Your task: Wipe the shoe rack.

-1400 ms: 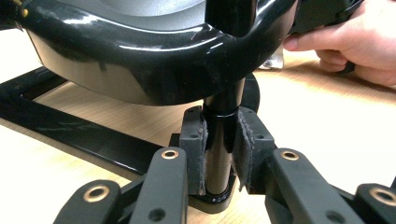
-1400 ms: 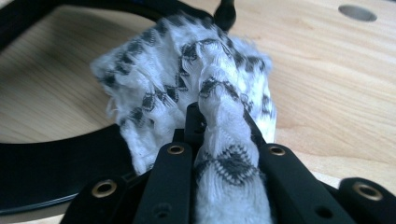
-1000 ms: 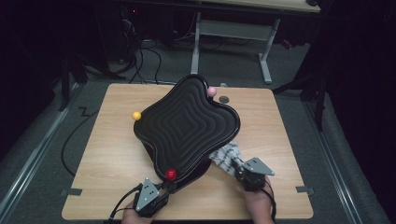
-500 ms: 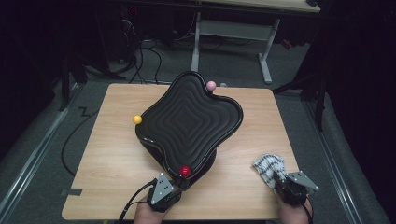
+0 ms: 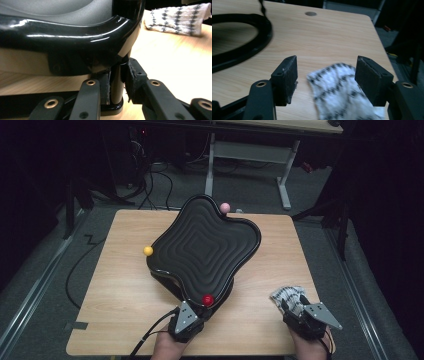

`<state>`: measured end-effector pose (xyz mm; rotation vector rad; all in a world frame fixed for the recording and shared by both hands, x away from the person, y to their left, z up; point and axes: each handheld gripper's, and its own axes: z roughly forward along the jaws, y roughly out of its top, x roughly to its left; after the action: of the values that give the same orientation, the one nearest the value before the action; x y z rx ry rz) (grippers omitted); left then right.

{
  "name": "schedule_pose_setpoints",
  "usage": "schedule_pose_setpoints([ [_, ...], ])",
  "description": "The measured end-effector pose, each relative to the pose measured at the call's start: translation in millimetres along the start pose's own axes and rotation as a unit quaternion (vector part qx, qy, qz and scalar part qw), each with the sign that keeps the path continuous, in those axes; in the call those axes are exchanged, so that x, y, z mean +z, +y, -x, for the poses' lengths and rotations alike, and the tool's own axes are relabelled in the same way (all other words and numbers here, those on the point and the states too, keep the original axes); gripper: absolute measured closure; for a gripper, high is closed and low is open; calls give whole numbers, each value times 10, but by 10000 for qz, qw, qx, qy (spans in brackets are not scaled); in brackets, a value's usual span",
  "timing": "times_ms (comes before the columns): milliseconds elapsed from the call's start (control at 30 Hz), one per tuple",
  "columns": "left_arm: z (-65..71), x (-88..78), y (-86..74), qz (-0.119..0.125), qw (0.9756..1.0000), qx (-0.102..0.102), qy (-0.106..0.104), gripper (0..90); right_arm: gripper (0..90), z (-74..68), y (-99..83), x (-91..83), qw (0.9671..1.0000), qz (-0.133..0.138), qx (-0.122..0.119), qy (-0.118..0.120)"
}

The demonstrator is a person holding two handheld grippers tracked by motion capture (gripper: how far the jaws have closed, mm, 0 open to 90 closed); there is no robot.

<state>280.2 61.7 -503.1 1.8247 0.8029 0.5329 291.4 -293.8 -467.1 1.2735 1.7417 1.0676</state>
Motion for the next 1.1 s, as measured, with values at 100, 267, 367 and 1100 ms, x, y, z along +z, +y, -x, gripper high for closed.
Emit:
schedule_pose_setpoints([
  [100,67,158,61,17,10000,55,37,745,345,-119,32,-5,9998,77,-71,188],
  [267,150,371,144,38,9999,-9,117,743,341,-266,51,12,9991,82,-167,389],
  [367,163,398,167,8,9999,-115,82,726,346,-322,56,7,9984,107,-141,542],
  [1100,-640,-575,-183,79,9907,-386,1306,465,469,-1452,-10,384,9804,-259,-416,1908],
])
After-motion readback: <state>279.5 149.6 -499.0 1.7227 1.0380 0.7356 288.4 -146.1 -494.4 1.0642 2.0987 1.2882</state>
